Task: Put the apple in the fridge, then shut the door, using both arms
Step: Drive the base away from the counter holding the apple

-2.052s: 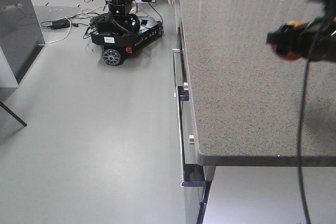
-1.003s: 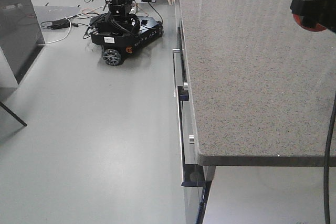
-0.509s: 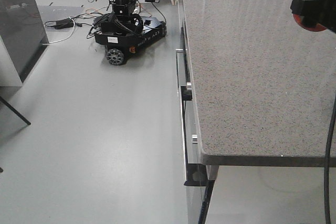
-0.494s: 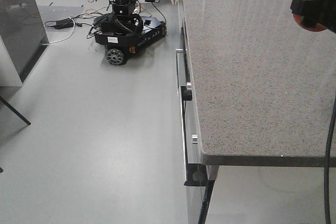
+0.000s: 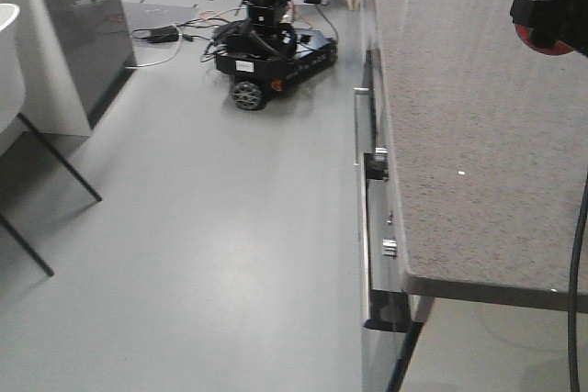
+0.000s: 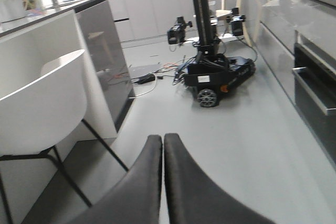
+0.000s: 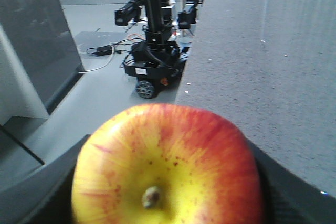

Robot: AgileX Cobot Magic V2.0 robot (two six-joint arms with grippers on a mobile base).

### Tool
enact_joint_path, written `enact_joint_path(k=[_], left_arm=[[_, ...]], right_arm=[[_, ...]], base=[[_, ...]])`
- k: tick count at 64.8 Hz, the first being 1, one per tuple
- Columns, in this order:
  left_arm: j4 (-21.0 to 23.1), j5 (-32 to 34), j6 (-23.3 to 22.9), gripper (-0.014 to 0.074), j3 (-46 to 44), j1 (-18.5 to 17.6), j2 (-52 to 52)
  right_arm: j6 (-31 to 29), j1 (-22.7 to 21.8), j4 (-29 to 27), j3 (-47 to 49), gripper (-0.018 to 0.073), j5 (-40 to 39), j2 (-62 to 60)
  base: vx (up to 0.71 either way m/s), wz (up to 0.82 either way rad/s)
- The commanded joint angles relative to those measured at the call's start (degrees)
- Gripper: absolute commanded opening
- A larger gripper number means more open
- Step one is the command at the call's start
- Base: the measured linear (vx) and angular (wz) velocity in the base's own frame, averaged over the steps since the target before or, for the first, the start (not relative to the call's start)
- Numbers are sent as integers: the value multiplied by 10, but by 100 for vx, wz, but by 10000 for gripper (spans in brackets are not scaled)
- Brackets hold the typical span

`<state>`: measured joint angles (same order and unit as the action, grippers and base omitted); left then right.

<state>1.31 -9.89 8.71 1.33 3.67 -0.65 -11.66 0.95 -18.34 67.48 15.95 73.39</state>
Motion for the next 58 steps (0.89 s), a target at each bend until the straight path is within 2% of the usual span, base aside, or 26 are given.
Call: enact_joint_path(k=[1, 58], left_arm=[[6, 46, -2, -6, 14, -3, -9], [6, 46, -2, -6, 14, -3, -9]], right_arm=[[-3, -3, -4, 16, 152, -45, -17], [-3, -3, -4, 16, 152, -45, -17]], base=[[-1, 31], [-1, 41]])
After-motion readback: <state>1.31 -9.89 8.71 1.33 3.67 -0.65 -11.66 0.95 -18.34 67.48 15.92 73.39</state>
